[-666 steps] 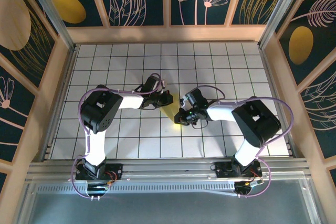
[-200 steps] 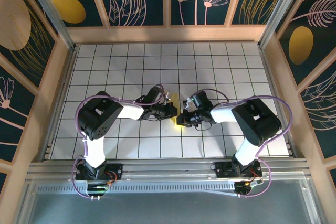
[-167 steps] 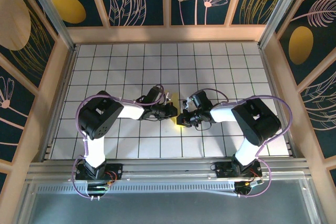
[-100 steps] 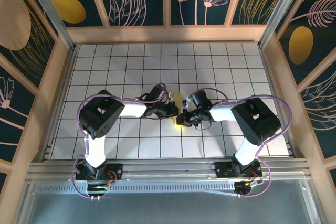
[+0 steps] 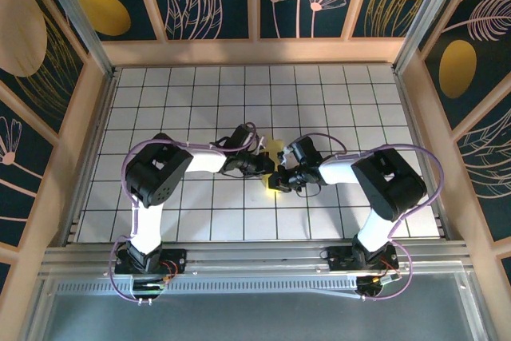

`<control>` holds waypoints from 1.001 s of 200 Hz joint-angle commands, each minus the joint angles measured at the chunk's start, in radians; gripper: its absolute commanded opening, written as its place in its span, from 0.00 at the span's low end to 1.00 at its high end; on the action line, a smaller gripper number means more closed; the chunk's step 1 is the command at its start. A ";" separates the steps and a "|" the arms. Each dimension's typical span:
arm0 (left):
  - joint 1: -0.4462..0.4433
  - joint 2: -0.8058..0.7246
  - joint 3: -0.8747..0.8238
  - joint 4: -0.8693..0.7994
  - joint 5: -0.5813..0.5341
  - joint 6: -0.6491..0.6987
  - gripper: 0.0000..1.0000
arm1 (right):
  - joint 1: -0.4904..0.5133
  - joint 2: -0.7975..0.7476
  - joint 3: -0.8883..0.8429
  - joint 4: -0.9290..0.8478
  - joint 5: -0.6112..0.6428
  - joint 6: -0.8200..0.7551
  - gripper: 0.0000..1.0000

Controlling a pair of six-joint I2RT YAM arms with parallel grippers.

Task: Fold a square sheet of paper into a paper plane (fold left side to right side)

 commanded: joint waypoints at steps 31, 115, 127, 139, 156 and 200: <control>0.073 0.021 0.039 -0.020 -0.142 0.074 0.06 | -0.005 0.069 -0.047 -0.180 0.146 -0.032 0.00; 0.116 -0.058 0.053 0.000 -0.162 0.111 0.09 | -0.004 0.003 -0.014 -0.116 0.068 -0.029 0.00; 0.122 -0.096 0.043 0.006 -0.159 0.114 0.11 | -0.002 -0.029 0.009 -0.100 0.040 -0.036 0.00; 0.128 -0.141 0.026 0.016 -0.163 0.110 0.13 | 0.001 -0.070 0.038 -0.095 0.027 -0.047 0.07; 0.139 -0.209 -0.003 0.018 -0.180 0.103 0.17 | -0.004 -0.139 0.074 -0.098 0.034 -0.080 0.19; 0.143 -0.357 -0.084 0.041 -0.252 0.073 0.24 | -0.079 -0.192 0.117 -0.141 0.122 -0.176 0.52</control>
